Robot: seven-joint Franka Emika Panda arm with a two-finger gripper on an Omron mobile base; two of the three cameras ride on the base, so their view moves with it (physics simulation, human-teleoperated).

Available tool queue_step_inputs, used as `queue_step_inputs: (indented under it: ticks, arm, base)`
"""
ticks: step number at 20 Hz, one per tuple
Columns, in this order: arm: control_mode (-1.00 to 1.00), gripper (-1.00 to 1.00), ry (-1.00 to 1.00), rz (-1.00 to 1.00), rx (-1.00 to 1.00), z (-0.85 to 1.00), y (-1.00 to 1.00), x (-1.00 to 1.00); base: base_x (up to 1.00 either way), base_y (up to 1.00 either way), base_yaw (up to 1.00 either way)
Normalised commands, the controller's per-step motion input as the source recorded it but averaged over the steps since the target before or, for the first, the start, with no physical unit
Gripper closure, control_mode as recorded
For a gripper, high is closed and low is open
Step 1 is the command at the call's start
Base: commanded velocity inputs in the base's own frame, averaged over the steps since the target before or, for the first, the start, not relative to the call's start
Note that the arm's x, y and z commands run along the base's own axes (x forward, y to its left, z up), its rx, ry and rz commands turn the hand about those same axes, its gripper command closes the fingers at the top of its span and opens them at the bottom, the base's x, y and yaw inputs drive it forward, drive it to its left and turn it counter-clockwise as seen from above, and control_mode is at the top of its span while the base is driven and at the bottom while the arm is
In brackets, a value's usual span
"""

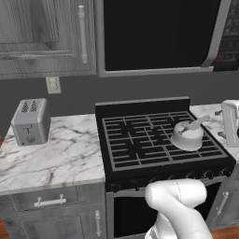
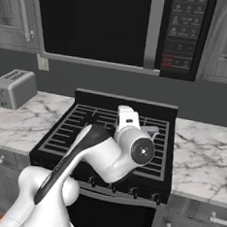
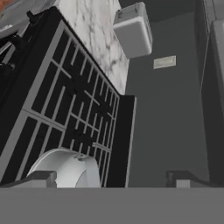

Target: The kettle is done boiling. Turn off the stove, then wait for 300 timesteps before moving the kettle to the dining table.

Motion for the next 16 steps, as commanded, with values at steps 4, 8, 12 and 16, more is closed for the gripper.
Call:
queue_step_inputs:
  ticks: [4, 8, 12, 16]
  arm:
    - [-1.0, -1.0, 0.1, 0.0, -0.06, 0.0, 0.0, 0.2]
    - [-1.0, -1.0, 0.12, 0.0, -0.07, 0.0, 0.0, 0.22]
    - [-1.0, -1.0, 0.12, 0.0, -0.07, 0.0, 0.0, 0.23]
    - [-1.0, -1.0, 0.07, 0.0, -0.04, -0.05, -0.04, 0.17]
  base:
    - [0.0, 0.0, 0.0]
    - [0.0, 0.0, 0.0]
    - [0.0, 0.0, 0.0]
    - [0.0, 0.0, 0.0]
